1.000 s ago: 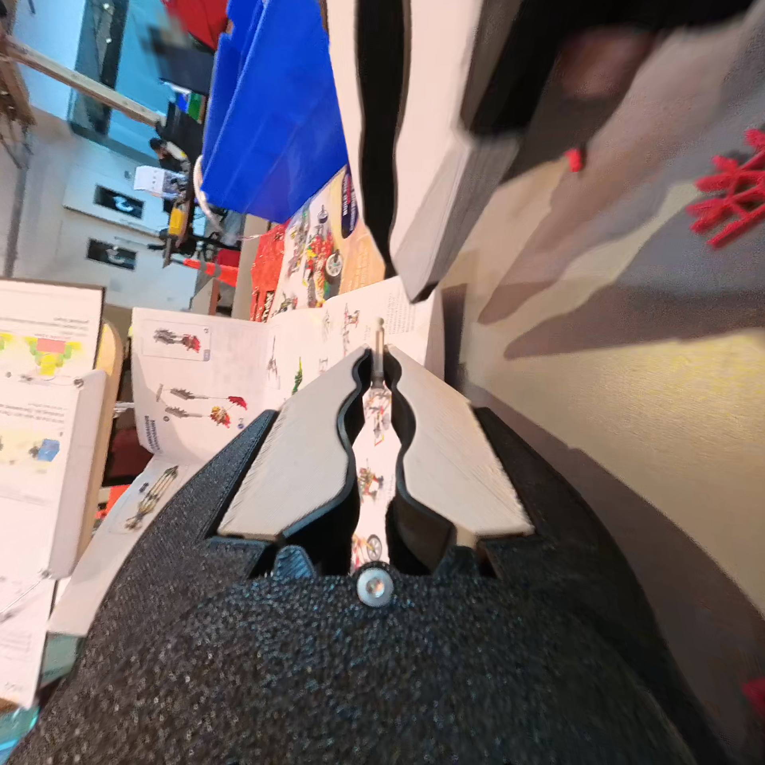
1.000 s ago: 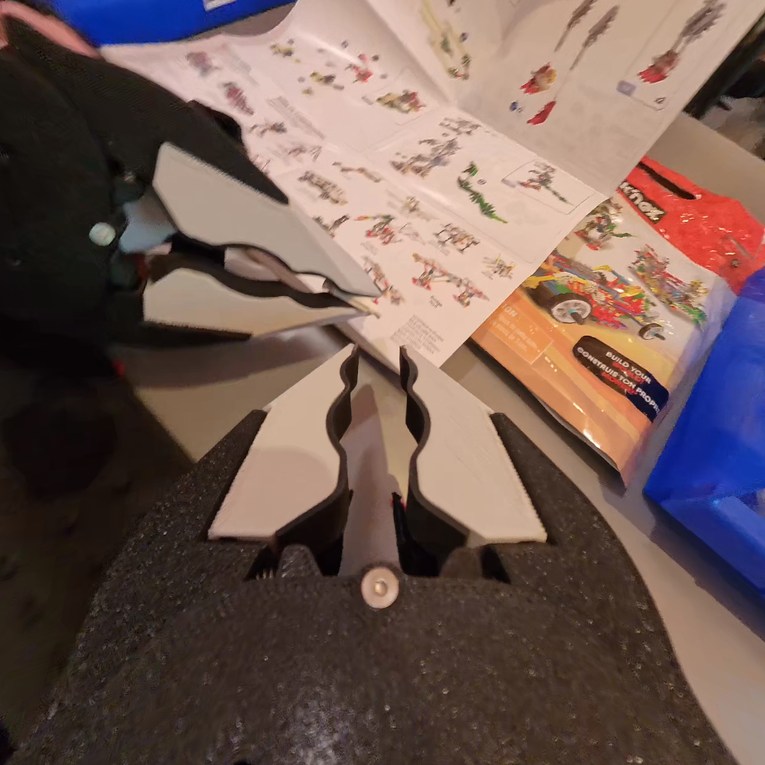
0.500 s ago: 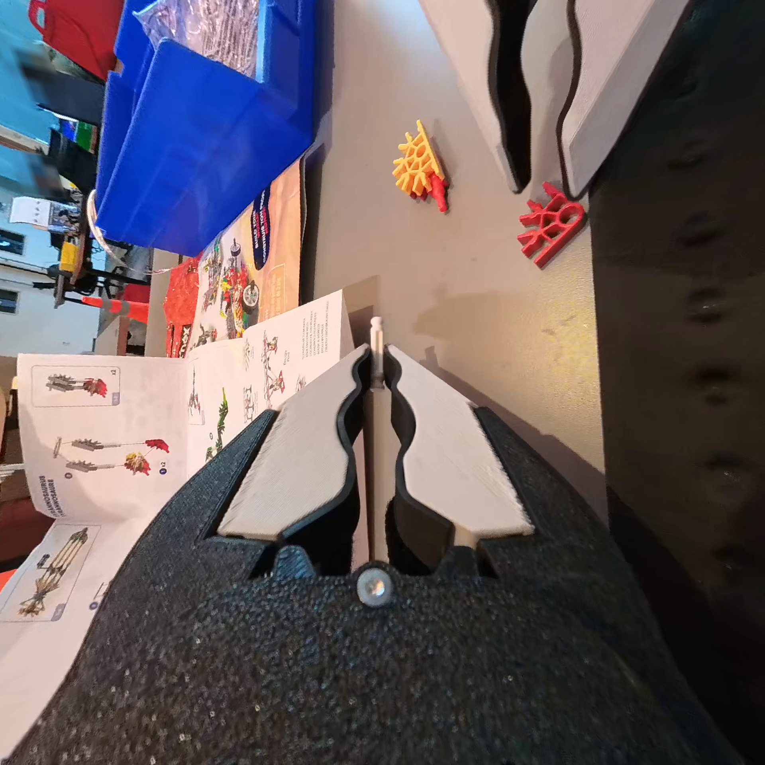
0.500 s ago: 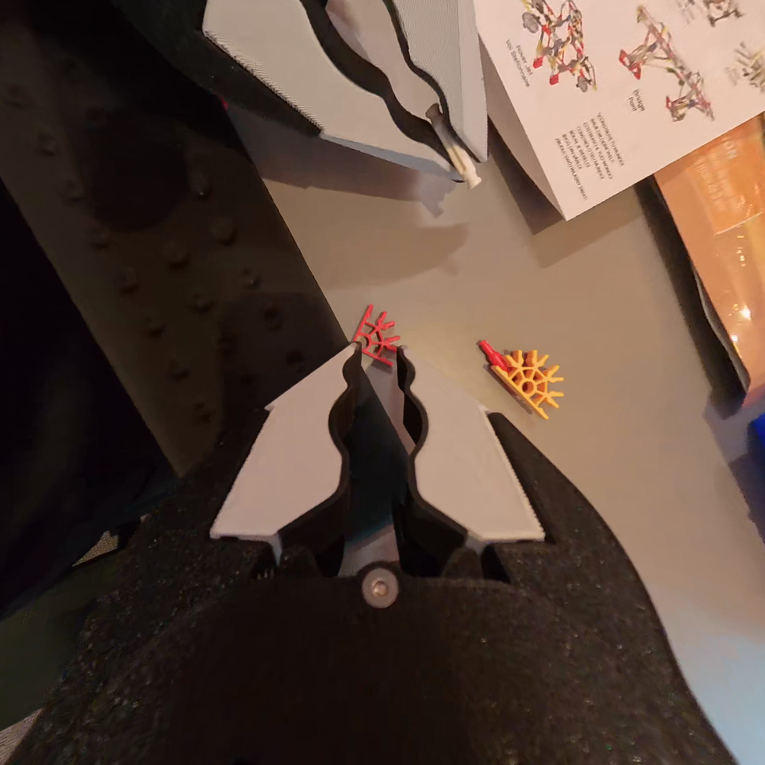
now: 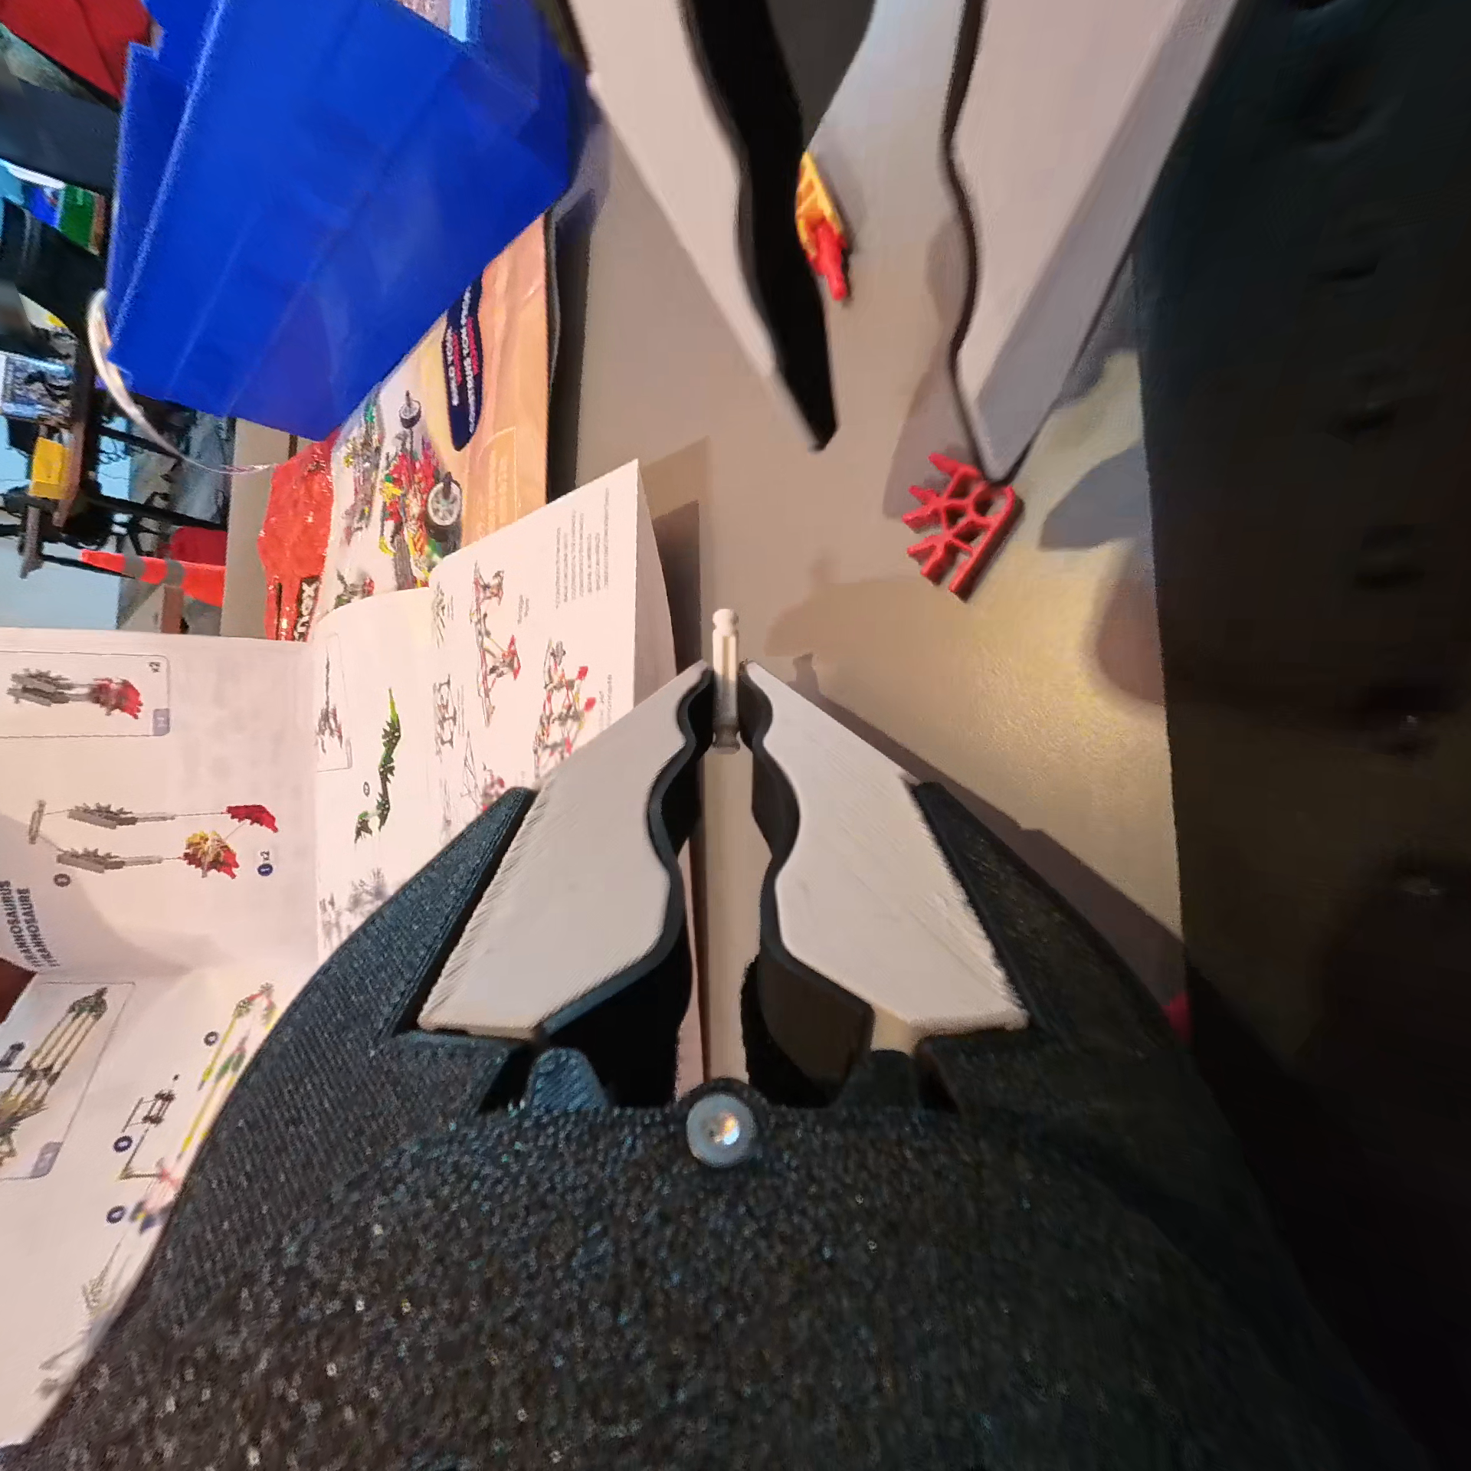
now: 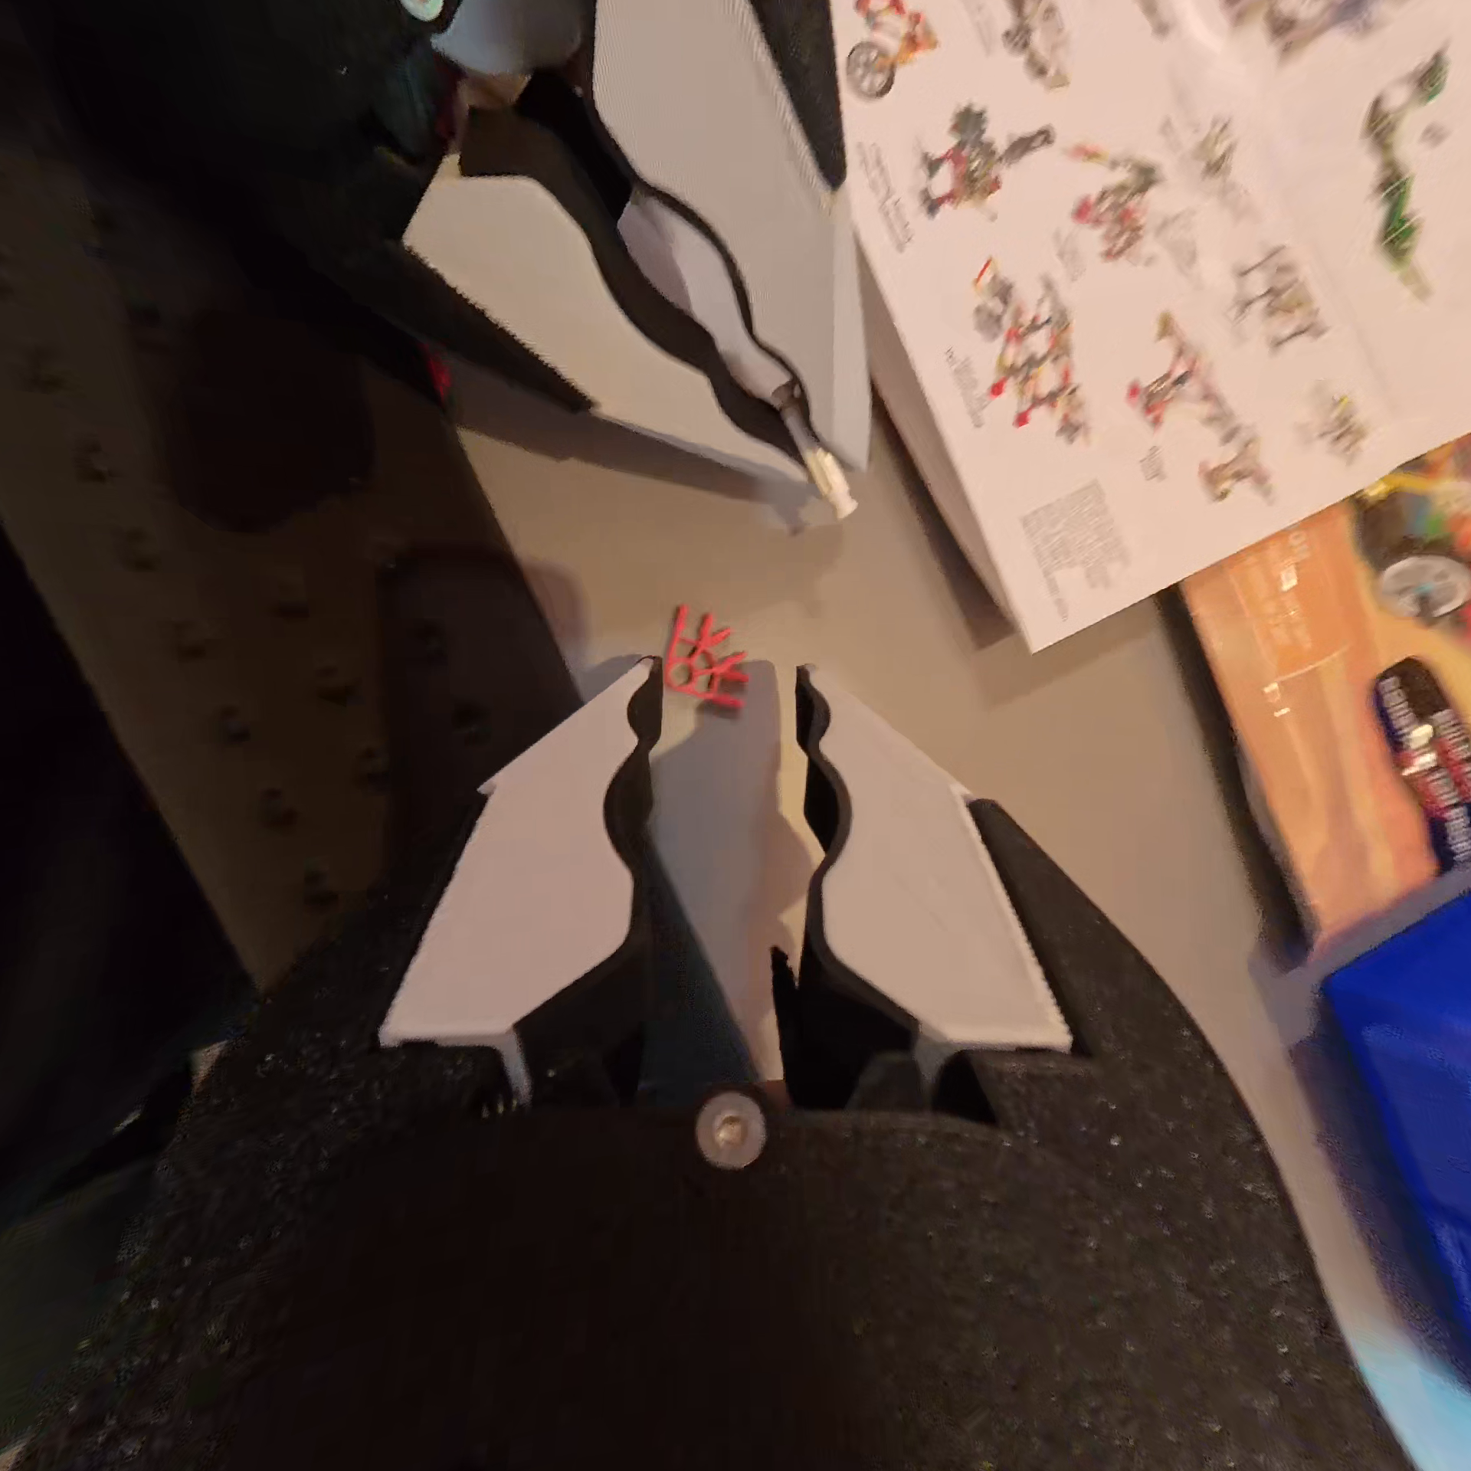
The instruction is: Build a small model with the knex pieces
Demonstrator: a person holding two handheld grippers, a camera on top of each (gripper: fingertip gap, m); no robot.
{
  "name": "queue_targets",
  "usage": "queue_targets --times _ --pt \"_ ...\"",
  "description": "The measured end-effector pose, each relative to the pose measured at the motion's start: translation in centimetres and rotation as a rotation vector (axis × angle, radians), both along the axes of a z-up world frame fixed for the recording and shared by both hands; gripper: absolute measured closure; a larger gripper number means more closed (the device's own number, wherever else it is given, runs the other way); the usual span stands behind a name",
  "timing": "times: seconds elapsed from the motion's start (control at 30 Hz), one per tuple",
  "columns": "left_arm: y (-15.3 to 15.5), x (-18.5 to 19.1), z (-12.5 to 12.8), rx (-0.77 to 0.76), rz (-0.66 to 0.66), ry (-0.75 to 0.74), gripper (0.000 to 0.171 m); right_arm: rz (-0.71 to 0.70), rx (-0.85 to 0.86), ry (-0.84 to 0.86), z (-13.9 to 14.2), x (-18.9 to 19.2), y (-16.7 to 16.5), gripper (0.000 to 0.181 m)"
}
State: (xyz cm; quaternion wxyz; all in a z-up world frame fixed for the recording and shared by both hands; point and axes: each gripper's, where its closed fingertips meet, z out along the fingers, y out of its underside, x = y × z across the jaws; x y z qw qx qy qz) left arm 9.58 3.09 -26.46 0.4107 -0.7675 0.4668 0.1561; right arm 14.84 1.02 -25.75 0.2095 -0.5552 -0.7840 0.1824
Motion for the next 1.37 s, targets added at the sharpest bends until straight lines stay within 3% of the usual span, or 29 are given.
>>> queue_targets --times 0.03,0.17,0.27,0.63,0.97,1.13,1.37 --pt "-0.2 0.0 -0.1 -0.007 -0.006 -0.002 0.17 -0.011 0.001 -0.022 -0.3 0.4 -0.3 0.147" --pt "-0.3 0.6 -0.4 -0.022 -0.034 -0.017 0.17 -0.15 0.001 -0.037 -1.5 0.0 -0.3 0.144" --pt "-0.5 1.0 -0.4 -0.028 -0.052 -0.026 0.17 -0.186 -0.027 -0.019 -2.0 -0.4 -0.5 0.157" --pt "-1.9 0.5 -1.0 -0.07 -0.067 -0.043 0.17 -0.108 0.064 0.117 -0.7 -1.8 -0.8 0.158" --pt "-1.6 1.4 2.7 -0.019 -0.072 -0.381 0.17 -0.186 -0.257 0.423 3.1 -2.9 -1.1 0.158" --pt "-1.4 1.4 3.9 0.012 -0.068 -0.466 0.17 -0.174 -0.317 0.465 3.9 -2.8 -1.2 0.158" --pt "-1.5 2.0 3.7 -0.01 -0.099 -0.492 0.17 -0.158 -0.345 0.478 4.2 -2.8 -1.3 0.158"
